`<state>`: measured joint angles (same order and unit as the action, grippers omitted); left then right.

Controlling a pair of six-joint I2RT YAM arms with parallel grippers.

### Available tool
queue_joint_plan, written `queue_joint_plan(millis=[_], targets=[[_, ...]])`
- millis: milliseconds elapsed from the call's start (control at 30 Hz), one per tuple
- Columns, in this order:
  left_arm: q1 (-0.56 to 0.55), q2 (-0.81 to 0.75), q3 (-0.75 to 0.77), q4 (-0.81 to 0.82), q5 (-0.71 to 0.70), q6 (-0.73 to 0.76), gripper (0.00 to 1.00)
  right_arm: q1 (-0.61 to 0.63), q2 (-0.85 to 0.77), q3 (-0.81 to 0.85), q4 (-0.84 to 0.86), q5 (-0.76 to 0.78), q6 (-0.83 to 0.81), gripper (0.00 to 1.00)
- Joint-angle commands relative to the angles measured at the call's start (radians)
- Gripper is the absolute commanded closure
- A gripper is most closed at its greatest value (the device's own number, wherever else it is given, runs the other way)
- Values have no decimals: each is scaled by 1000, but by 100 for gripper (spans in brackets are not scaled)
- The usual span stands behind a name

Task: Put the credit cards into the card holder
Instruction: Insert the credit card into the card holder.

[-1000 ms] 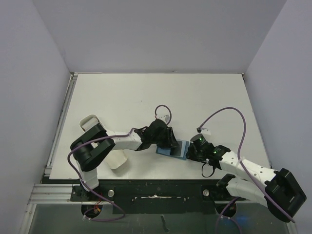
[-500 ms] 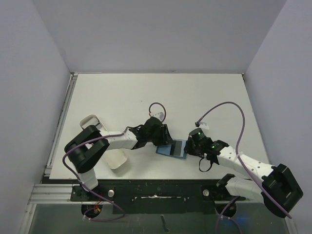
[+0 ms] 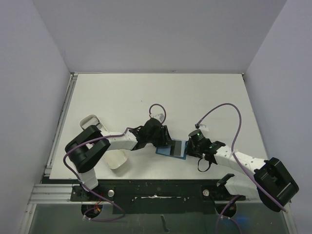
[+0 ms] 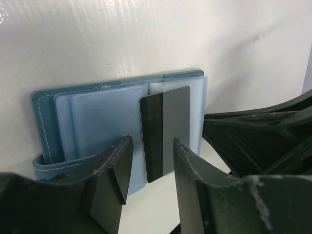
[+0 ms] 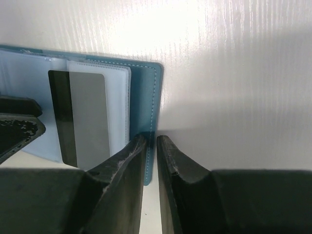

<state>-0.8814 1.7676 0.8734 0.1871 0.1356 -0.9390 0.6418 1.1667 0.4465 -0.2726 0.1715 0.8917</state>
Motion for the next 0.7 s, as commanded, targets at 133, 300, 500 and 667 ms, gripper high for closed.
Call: queue_joint_plan(millis=[133, 300, 500, 667], targets=[[1, 35, 11, 86, 12, -7, 63, -2, -8, -32, 27, 4, 1, 81], [-5, 50, 12, 109, 21, -19, 64, -2, -19, -41, 30, 2, 1, 82], [-12, 69, 16, 142, 37, -43, 65, -3, -15, -45, 38, -2, 2, 82], [-15, 85, 19, 167, 51, -59, 66, -3, -9, -50, 48, -4, 3, 82]])
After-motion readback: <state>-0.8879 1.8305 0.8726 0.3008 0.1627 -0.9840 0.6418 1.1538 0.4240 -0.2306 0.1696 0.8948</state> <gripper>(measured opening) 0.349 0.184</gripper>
